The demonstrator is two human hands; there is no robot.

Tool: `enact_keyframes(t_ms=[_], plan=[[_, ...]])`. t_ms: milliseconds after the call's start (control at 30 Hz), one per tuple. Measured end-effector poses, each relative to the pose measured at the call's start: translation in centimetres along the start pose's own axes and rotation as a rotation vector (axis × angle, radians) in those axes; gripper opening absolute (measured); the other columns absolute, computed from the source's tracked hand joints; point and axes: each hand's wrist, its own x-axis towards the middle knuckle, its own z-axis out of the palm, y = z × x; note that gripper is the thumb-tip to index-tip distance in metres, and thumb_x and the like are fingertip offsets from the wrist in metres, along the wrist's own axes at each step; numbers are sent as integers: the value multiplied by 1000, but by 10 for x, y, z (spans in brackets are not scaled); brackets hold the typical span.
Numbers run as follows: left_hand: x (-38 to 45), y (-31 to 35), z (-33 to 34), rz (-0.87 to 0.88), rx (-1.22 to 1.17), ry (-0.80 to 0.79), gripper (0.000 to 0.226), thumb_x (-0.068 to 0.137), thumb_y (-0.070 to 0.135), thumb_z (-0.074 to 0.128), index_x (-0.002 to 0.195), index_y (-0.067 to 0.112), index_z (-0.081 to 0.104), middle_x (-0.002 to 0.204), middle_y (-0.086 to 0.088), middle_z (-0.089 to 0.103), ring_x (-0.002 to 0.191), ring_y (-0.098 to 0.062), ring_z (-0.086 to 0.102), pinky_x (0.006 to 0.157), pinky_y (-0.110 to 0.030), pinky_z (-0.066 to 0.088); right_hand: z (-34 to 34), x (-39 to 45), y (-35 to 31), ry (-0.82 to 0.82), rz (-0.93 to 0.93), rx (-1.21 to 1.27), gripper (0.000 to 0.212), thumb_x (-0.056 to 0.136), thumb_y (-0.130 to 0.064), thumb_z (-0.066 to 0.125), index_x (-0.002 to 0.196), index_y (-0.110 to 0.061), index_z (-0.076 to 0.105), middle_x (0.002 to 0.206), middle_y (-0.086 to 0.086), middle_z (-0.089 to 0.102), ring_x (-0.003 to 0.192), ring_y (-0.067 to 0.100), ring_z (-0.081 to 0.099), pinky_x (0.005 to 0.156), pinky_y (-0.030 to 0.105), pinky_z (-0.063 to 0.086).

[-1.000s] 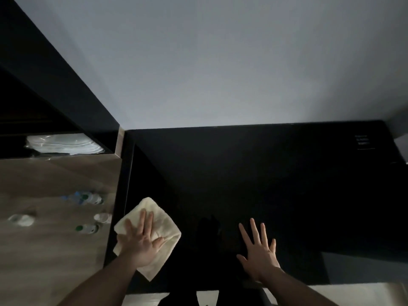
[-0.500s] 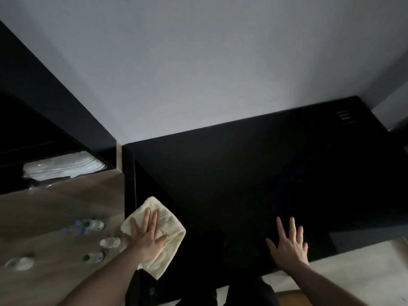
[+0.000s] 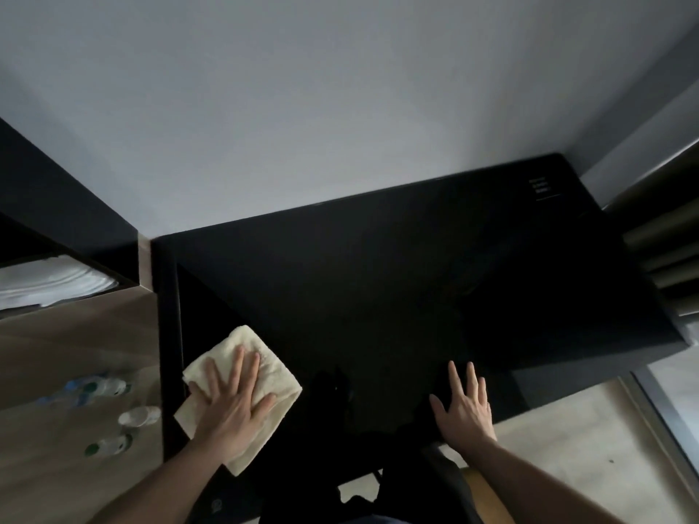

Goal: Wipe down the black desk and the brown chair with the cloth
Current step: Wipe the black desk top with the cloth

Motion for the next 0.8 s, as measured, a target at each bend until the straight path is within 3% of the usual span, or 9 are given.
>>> enact_keyframes(t_ms=[233, 500, 700, 800], plan=[[27, 59, -11, 137, 83, 67, 92, 95, 77, 28, 166, 19, 20, 177, -11, 8, 145, -66, 26, 97, -90, 31, -56, 55, 54, 107, 62, 2, 83, 106, -56, 47, 169, -34, -1, 176, 4, -15, 162, 35, -12, 128, 61, 9], [55, 189, -24, 137, 143, 73, 88, 97, 74, 30, 166, 20, 18, 177, -10, 7, 147, -68, 20, 98, -90, 31, -98, 119, 130, 147, -117, -95, 77, 105, -68, 31, 167, -40, -4, 176, -3, -17, 160, 26, -22, 128, 58, -7], [75, 284, -26, 77, 100, -17, 87, 100, 74, 23, 168, 22, 13, 177, -6, -11, 153, -63, -7, 108, -90, 16, -116, 147, 181, 113, -329, -211, 77, 102, -73, 19, 168, -40, -1, 176, -4, -16, 161, 23, -23, 129, 58, -8], [76, 308, -36, 12, 34, -105, 90, 99, 77, 15, 165, 25, -17, 167, 0, -40, 147, -55, -36, 115, -84, -3, -119, 152, 186, 69, -336, -258, 78, 102, -73, 18, 168, -39, -6, 175, -2, -21, 160, 25, -26, 128, 60, -8]])
